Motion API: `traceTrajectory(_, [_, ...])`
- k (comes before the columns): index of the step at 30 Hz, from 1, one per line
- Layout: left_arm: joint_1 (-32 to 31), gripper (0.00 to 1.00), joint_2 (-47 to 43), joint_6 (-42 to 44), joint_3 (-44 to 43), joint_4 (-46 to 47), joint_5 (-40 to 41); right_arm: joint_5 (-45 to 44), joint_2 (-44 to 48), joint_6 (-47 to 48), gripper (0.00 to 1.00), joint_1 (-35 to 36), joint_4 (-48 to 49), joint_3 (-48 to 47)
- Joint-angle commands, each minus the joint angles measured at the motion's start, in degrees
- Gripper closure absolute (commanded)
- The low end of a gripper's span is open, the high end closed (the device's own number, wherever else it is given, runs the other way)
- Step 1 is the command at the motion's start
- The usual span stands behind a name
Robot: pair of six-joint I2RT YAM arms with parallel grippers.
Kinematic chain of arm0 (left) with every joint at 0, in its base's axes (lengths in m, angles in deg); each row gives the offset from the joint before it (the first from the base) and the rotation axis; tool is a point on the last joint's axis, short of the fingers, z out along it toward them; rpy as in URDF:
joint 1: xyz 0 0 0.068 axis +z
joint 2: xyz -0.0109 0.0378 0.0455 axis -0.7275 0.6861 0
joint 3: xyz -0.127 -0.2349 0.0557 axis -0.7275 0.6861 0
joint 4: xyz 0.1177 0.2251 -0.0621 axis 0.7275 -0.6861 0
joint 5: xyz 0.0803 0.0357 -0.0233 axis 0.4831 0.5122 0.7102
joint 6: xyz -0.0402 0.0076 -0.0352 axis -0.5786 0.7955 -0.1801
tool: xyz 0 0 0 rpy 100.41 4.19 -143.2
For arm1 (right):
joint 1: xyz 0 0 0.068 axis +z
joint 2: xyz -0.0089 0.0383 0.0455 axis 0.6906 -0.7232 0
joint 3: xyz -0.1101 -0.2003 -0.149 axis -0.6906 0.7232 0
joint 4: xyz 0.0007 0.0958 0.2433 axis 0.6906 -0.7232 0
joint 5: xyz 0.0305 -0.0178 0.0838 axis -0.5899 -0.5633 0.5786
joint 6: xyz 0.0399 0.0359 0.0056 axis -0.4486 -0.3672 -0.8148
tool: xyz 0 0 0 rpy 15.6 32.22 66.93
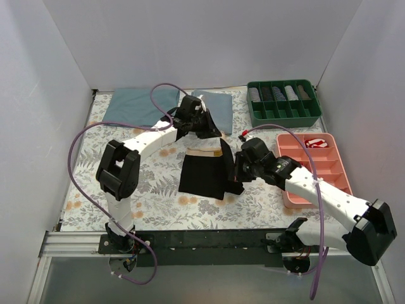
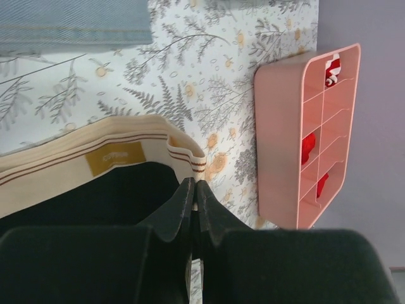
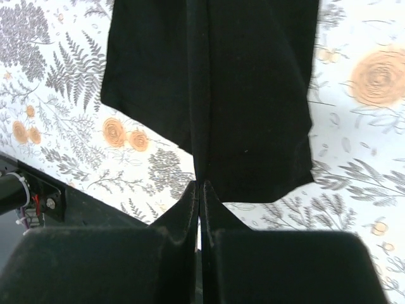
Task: Roll the underwear
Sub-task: Fold the underwear at the center of the board.
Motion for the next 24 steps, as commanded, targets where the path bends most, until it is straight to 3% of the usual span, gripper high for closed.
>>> traceTrajectory(1, [3.1,1.0,-6.0,1.6,5.7,3.4,-2.8,-1.3,-4.0,-2.4,0.99,3.3,2.2,-4.9])
traceTrajectory(13, [9.0,1.0,-11.0,5.2,16.2,5.4,-6.1,-1.0,-15.0,-4.6,0.99,9.9,3.4,-12.6])
traceTrajectory(24, [14.0,1.0,-7.4,9.6,17.5,5.7,-11.7,2.9,-24.5,-5.3,0.99,10.9,8.1,-16.9])
